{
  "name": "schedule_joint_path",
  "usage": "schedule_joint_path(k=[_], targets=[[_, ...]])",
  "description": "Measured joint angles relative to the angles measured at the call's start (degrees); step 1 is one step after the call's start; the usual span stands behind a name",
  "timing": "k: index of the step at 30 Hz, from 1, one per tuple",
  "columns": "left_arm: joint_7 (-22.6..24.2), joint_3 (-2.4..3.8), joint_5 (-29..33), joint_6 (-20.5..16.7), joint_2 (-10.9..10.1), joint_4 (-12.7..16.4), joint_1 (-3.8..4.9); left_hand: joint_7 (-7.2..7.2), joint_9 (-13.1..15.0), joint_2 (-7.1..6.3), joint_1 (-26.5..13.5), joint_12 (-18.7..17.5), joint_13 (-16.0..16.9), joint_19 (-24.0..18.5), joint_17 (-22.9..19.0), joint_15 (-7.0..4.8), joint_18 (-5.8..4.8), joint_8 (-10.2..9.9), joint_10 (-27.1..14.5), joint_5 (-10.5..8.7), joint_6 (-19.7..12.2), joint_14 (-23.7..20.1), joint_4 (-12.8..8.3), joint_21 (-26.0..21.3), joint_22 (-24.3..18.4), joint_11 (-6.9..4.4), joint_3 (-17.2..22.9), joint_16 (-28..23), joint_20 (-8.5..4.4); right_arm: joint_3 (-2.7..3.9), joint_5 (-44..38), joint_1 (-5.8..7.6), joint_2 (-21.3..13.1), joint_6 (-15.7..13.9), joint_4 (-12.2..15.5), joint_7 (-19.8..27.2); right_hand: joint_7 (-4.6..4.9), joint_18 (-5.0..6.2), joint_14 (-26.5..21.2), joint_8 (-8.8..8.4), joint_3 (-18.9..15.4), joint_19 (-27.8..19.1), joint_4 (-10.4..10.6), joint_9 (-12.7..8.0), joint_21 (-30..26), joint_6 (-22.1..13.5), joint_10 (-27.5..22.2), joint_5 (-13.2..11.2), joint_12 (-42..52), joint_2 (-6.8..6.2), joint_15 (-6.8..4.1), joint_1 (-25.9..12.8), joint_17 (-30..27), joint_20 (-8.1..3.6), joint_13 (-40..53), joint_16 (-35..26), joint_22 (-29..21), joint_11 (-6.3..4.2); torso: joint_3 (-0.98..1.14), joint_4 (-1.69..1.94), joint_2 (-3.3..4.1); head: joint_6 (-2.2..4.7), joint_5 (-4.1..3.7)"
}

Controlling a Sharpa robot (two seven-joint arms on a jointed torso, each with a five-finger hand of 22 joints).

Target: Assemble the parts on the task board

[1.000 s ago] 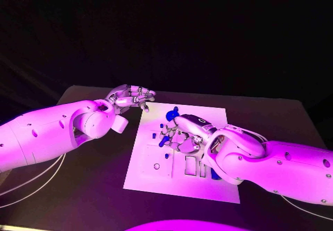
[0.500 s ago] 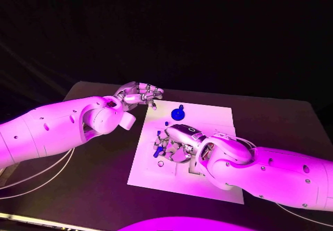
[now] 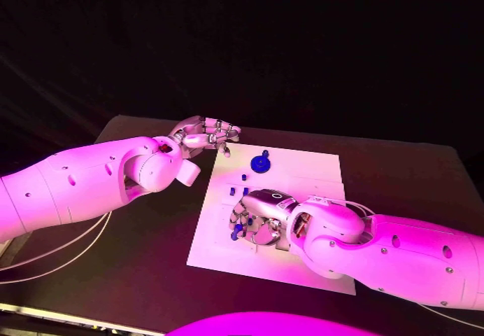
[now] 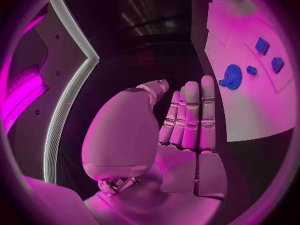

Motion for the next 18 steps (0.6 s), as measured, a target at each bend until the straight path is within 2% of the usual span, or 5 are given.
schedule_joint_path(k=[7,12,18], targets=[[-0.01,0.00,0.01,0.02,0.01,0.00,0.00,0.00,0.00,0.00,0.00,-0.01,0.00,0.00,0.00,0.00,0.00,0.00,0.00,0.00,0.00,0.00,0.00,0.00,0.00,0.00,0.00,0.00,0.00,0.09,-1.68,-0.07,0.06,1.33,0.17,-1.05,0.04,0.00,0.00,-0.01,0.00,0.00,0.00,0.04,0.00,-0.07,0.06,0.18,0.00,-0.08,0.00,-0.07,0.02,0.00,-0.01,0.00,0.00,0.06,0.01,0.01,0.00,-0.02,0.02],[-0.02,0.00,0.01,0.04,-0.02,0.00,0.00,0.00,0.00,0.00,0.00,-0.03,0.00,0.00,0.00,0.00,0.00,0.00,0.00,0.00,0.00,0.00,0.00,0.00,0.00,0.00,0.00,0.00,0.00,0.15,-2.69,-0.14,0.28,1.31,0.17,-1.82,0.01,0.00,0.00,-0.07,-0.01,0.00,0.00,0.06,0.00,-0.21,0.06,0.18,0.00,-0.15,0.00,-0.15,0.27,0.00,-0.01,0.00,-0.01,0.06,0.00,0.02,0.00,0.20,-0.17],[-0.03,0.00,0.02,0.05,-0.05,0.00,0.00,0.00,-0.02,0.00,0.00,0.21,0.00,0.00,-0.01,0.00,0.00,0.00,0.00,0.00,0.00,0.00,-0.10,0.00,-0.02,0.00,-0.10,0.00,0.00,0.19,-3.63,-0.40,0.53,0.69,0.12,-2.71,-0.03,0.00,0.00,-0.13,-0.01,0.00,0.01,1.20,0.00,-0.35,0.07,0.17,0.00,-0.15,0.00,-0.15,0.27,0.00,-0.01,0.00,-0.01,0.07,0.00,0.07,0.01,0.30,-0.20]])
